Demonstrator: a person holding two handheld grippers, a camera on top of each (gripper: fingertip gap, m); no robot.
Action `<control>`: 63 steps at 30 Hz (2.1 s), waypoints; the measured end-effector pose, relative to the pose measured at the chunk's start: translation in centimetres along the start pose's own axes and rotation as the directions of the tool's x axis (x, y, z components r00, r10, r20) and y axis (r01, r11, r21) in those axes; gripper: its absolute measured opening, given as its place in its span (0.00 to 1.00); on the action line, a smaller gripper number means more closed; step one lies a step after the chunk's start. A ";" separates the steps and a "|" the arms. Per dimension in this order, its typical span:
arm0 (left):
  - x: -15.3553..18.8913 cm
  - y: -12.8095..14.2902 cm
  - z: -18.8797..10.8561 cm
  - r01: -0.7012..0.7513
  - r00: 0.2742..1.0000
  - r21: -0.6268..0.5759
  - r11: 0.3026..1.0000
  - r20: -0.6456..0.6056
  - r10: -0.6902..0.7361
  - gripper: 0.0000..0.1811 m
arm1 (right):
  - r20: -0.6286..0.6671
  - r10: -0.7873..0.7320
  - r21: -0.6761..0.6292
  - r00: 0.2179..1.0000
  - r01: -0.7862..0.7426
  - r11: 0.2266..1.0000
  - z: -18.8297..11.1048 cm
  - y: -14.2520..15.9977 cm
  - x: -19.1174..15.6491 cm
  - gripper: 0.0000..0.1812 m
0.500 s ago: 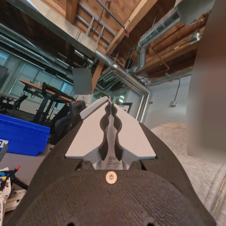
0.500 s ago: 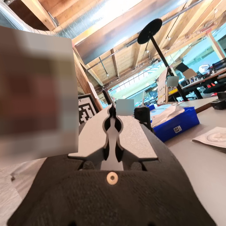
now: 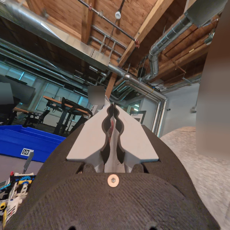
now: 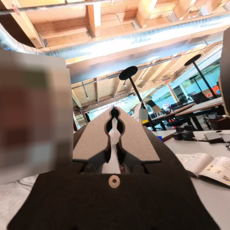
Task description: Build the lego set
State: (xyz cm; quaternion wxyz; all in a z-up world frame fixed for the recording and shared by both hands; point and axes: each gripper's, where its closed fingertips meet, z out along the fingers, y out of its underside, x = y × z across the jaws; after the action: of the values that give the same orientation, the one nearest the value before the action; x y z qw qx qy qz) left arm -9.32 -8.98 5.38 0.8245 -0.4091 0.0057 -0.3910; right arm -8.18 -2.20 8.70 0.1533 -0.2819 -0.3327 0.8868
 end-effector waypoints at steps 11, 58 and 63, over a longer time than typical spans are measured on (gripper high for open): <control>-0.3 0.6 -0.7 0.041 0.997 -0.146 0.988 -0.066 -0.051 0.00 | -0.110 -0.316 -0.324 0.942 0.266 0.908 -0.2 1.8 1.2 0.19; -2.3 3.3 -3.3 0.086 0.996 -0.437 0.896 0.009 -0.091 0.00 | -0.033 -0.079 -0.465 0.996 0.055 0.884 -1.9 6.7 2.0 0.00; -2.6 3.6 -3.3 0.096 0.995 -0.444 0.891 0.028 -0.094 0.00 | -0.046 -0.087 -0.432 0.995 0.059 0.900 -2.2 6.4 2.4 0.00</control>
State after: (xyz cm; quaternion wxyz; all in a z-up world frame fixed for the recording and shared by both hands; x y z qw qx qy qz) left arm -9.93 -8.17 -0.05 0.6891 -0.5876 0.0724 -0.4178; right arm -9.31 -4.66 2.10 0.1311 -0.3243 -0.5255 0.7756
